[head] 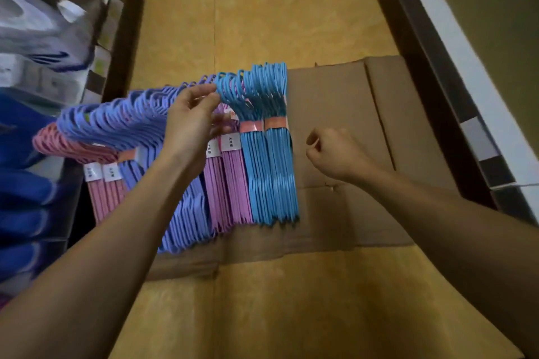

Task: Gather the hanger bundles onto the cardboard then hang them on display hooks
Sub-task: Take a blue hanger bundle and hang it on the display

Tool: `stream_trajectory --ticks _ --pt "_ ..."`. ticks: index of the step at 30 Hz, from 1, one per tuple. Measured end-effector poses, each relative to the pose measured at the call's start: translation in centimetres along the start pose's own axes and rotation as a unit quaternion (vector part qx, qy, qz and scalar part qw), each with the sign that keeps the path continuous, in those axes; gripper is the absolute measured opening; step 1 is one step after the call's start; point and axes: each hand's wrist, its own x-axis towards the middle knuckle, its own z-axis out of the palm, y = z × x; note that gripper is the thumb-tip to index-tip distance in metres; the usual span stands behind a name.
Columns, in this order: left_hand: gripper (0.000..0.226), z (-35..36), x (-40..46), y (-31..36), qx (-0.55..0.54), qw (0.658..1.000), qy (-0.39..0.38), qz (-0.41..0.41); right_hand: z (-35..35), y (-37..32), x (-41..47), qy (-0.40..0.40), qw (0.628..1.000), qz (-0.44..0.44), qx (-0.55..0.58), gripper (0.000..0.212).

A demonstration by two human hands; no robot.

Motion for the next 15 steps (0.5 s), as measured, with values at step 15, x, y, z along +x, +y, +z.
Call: stream_trajectory --ticks 15 --pt "0.043 2.5 4.3 -3.2 0.161 0.984 0.02 0.078 10.0 -1.1 3.7 -0.117 0.965 0.057 0.227 0.103"
